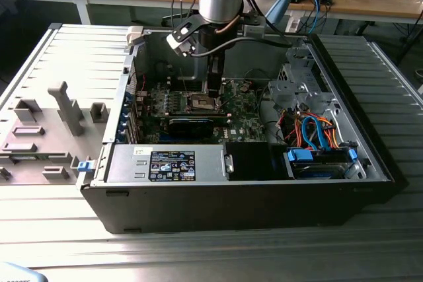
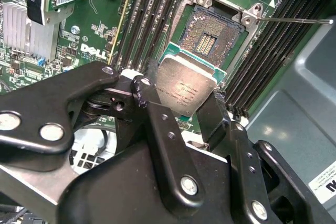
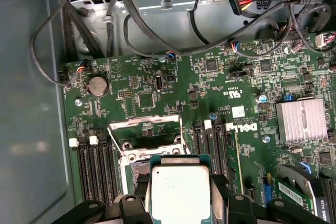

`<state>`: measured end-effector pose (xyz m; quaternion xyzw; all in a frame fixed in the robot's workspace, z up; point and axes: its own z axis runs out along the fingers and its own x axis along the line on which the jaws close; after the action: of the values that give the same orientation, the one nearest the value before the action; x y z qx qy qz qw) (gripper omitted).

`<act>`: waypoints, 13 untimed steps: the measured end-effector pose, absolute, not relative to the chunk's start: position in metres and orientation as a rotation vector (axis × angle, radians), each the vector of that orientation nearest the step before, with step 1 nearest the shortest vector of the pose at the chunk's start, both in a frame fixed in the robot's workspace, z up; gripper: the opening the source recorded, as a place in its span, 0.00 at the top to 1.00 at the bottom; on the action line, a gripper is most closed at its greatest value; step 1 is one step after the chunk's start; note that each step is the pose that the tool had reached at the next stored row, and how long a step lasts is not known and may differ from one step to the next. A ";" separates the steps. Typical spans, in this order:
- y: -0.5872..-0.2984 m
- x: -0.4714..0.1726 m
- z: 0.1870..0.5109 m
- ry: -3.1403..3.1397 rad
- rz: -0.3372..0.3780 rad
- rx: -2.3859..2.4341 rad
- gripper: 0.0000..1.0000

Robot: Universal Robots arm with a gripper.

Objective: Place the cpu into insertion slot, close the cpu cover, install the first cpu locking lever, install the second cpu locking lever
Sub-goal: 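Place the cpu into insertion slot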

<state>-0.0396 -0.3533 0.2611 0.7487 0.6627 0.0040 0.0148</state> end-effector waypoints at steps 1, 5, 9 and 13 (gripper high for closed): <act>-0.353 -0.040 0.261 2.061 0.012 2.332 0.46; -0.353 -0.040 0.261 2.056 0.012 2.336 0.46; -0.353 -0.040 0.260 2.050 0.012 2.341 0.46; -0.353 -0.040 0.260 2.046 0.012 2.344 0.46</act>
<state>-0.0396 -0.3533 0.2600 0.7532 0.6576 0.0039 0.0149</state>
